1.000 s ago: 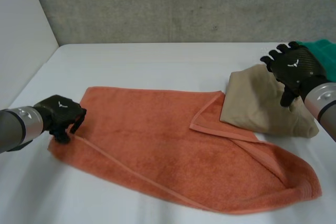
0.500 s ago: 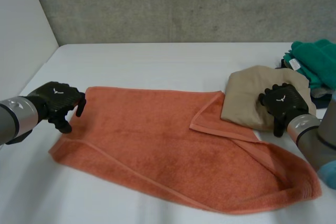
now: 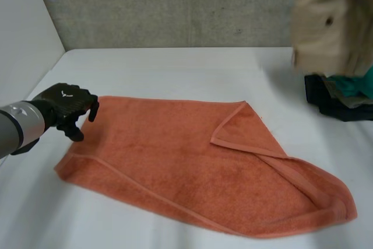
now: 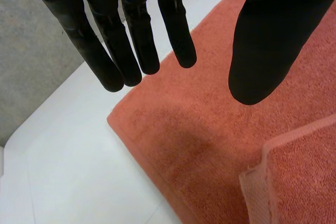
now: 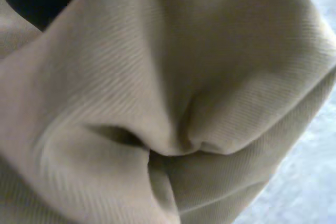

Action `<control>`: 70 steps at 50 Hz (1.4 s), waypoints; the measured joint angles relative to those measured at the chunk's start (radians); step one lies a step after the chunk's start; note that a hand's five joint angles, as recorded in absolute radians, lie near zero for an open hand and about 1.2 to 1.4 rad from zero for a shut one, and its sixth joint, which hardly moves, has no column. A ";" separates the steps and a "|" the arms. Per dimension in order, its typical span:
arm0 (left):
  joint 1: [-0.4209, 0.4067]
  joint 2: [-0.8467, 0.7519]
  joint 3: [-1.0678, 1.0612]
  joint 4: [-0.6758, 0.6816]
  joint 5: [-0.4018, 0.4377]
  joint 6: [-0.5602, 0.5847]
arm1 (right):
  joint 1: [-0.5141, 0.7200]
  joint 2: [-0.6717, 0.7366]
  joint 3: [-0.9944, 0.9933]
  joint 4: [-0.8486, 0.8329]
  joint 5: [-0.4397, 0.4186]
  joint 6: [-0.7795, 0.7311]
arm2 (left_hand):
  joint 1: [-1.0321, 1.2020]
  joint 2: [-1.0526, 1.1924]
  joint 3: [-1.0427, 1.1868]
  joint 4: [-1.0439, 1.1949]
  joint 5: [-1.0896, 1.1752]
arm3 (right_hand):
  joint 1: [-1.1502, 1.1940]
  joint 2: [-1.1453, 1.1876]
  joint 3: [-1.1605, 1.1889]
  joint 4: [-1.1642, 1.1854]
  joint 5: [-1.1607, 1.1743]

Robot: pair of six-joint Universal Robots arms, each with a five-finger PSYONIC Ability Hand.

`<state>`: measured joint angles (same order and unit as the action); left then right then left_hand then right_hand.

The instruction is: Fold the laundry.

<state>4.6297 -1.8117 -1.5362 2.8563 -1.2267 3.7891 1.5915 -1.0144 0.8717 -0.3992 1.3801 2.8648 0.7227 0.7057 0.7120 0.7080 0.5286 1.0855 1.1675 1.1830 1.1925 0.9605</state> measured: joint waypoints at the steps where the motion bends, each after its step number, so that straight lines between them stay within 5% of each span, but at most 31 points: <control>1: -0.002 0.002 0.000 0.001 0.000 -0.004 | -0.013 0.028 -0.062 0.014 -0.001 0.016 | -0.004 -0.002 -0.003 -0.002 -0.003 | 0.000 0.000 0.000 0.000 0.001; 8: -0.021 0.006 0.002 0.015 -0.006 -0.030 | -0.130 0.282 -0.469 0.067 -0.020 0.063 | -0.011 -0.010 -0.008 -0.011 -0.013 | 0.000 0.000 0.000 0.000 0.001; 14: -0.032 0.003 0.006 0.026 -0.017 -0.035 | -0.209 0.413 -0.550 0.055 -0.088 0.103 | -0.012 -0.012 -0.012 -0.014 -0.016 | 0.000 0.000 0.000 0.001 0.001; 26: -0.069 0.000 -0.001 0.041 -0.037 -0.049 | -0.353 0.491 -0.158 -0.156 -0.461 0.226 | -0.012 -0.015 -0.012 -0.014 -0.016 | 0.000 0.000 0.005 0.005 0.023; 38: -0.089 0.000 -0.005 0.046 -0.050 -0.054 | -0.382 0.297 0.210 -0.349 -0.566 0.318 | -0.012 -0.015 -0.012 -0.014 -0.016 | 0.000 0.002 0.009 0.005 0.040; 43: -0.093 0.001 -0.007 0.046 -0.051 -0.058 | -0.374 0.215 0.304 -0.348 -0.541 0.361 | -0.012 -0.017 -0.016 -0.017 -0.021 | -0.040 -0.067 -0.051 -0.054 -0.013; 49: -0.097 0.002 -0.008 0.046 -0.051 -0.060 | -0.361 0.154 0.325 -0.152 -0.477 0.299 | -0.013 -0.019 -0.017 -0.019 -0.021 | -0.824 -0.902 -0.899 -0.900 -0.862; 58: -0.096 0.006 -0.009 0.046 -0.051 -0.066 | -0.368 0.051 0.276 0.157 -0.330 0.117 | -0.077 -0.065 -0.069 -0.068 -0.070 | -0.862 -0.960 -0.975 -0.980 -0.912; 66: -0.098 0.027 -0.005 0.059 -0.047 -0.073 | -0.359 -0.061 0.128 0.392 -0.042 -0.059 | -0.168 -0.160 -0.158 -0.167 -0.169 | -0.862 -0.960 -0.975 -0.980 -0.912; 70: -0.102 0.039 0.001 0.074 -0.049 -0.076 | -0.302 -0.116 0.114 0.422 0.005 -0.108 | -0.197 -0.188 -0.187 -0.198 -0.198 | -0.862 -0.960 -0.975 -0.980 -0.912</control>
<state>4.5279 -1.7722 -1.5355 2.9304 -1.2755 3.7135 1.2900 -1.1300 0.9858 0.0224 1.3855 2.7567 0.5256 0.5176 0.5251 0.5101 0.3305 0.2238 0.2074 0.2080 0.2124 0.0485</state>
